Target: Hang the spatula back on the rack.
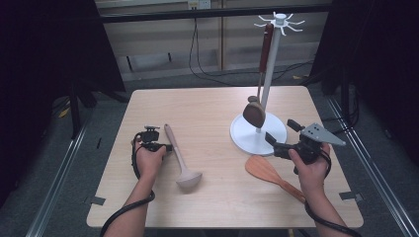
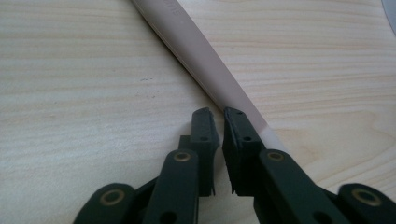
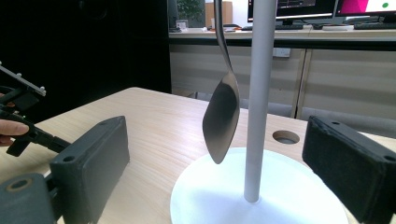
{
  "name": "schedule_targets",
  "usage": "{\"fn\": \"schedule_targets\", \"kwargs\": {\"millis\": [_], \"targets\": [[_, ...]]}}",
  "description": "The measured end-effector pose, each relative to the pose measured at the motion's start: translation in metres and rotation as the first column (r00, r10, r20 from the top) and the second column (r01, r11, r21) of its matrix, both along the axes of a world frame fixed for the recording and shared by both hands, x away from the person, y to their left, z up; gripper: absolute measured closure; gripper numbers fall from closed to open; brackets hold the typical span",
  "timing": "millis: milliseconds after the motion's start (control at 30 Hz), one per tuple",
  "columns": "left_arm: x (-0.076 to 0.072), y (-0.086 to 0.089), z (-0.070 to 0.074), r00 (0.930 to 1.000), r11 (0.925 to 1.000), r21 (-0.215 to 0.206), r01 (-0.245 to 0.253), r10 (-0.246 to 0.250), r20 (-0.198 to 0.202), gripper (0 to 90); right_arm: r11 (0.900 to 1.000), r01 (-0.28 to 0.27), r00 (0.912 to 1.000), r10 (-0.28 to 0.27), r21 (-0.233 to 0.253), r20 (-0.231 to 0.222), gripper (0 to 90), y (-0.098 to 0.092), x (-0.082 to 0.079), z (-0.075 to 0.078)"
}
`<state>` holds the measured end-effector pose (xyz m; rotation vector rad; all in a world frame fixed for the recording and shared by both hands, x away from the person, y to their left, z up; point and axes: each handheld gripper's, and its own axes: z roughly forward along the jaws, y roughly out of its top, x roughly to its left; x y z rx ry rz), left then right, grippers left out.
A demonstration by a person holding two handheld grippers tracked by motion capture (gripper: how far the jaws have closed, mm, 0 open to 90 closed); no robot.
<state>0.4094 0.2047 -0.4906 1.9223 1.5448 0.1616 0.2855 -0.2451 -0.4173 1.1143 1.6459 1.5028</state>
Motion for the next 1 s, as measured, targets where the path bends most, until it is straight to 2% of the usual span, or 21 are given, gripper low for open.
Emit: {"fn": "schedule_targets", "kwargs": {"millis": [67,167,267,333,367,400,533,567,633,667,700,733,800,900,933,1000], "targets": [[0.000,0.001,0.001,0.9999,0.9999,-0.001,-0.011,0.011,-0.006,80.8,1.000,0.001,1.0000,-0.001,0.001,0.001,6.9,0.000,0.000,0.000],[0.002,-0.002,0.005,0.9970,0.9973,-0.024,-0.070,0.069,-0.036,70.9,1.000,-0.001,1.0000,0.001,0.000,-0.002,7.0,0.000,-0.001,0.001],[0.003,-0.005,0.008,0.9956,0.9964,-0.021,-0.082,0.081,-0.048,68.8,1.000,-0.003,1.0000,0.003,-0.004,0.001,7.0,0.002,-0.001,0.001],[0.005,-0.008,0.011,0.9935,0.9949,-0.014,-0.100,0.099,-0.055,63.9,1.000,-0.002,1.0000,0.003,-0.012,0.006,7.0,0.002,-0.001,0.001],[0.006,-0.009,0.013,0.9911,0.9931,-0.008,-0.117,0.116,-0.065,63.9,1.000,-0.002,1.0000,0.003,-0.012,0.006,7.0,0.002,-0.001,0.001],[0.008,-0.012,0.015,0.9872,0.9905,-0.008,-0.137,0.136,-0.083,57.4,1.000,-0.002,1.0000,0.002,-0.010,0.005,7.0,0.002,-0.001,0.001],[0.011,-0.013,0.016,0.9851,0.9906,-0.013,-0.136,0.134,-0.108,55.9,1.000,-0.003,1.0000,0.003,-0.009,0.004,7.0,0.002,-0.001,0.001],[0.012,-0.016,0.015,0.9819,0.9870,-0.025,-0.158,0.155,-0.109,55.9,1.000,-0.003,1.0000,0.003,-0.008,0.004,7.0,0.002,-0.001,0.001],[0.015,-0.017,0.014,0.9836,0.9907,0.002,-0.136,0.135,-0.119,55.2,1.000,0.001,1.0000,-0.001,-0.008,0.000,7.0,0.001,-0.002,0.001],[0.015,-0.017,0.014,0.9836,0.9907,0.002,-0.136,0.135,-0.119,55.3,1.000,0.002,1.0000,-0.002,-0.006,-0.001,7.0,0.001,-0.002,0.001],[0.017,-0.020,0.013,0.9820,0.9914,0.000,-0.131,0.130,-0.137,55.8,1.000,-0.001,1.0000,0.001,-0.012,0.002,7.0,0.000,-0.002,0.001],[0.017,-0.020,0.013,0.9820,0.9914,0.000,-0.131,0.130,-0.137,56.3,1.000,-0.001,1.0000,0.001,-0.012,0.002,7.0,0.000,-0.002,0.001],[0.019,-0.025,0.011,0.9799,0.9925,0.024,-0.120,0.122,-0.158,57.5,1.000,0.002,1.0000,-0.002,-0.006,0.001,7.1,0.000,-0.002,0.001],[0.023,-0.031,0.012,0.9758,0.9888,0.057,-0.138,0.146,-0.163,59.2,1.000,0.000,1.0000,0.000,-0.010,-0.002,7.1,0.000,-0.003,0.001],[0.024,-0.032,0.012,0.9737,0.9884,0.058,-0.141,0.149,-0.173,63.6,1.000,-0.003,1.0000,0.003,-0.013,0.000,7.1,0.000,-0.003,0.001],[0.024,-0.034,0.013,0.9667,0.9838,0.067,-0.166,0.176,-0.186,65.2,1.000,-0.002,1.0000,0.002,-0.006,0.000,7.1,0.001,-0.003,0.002]]}}
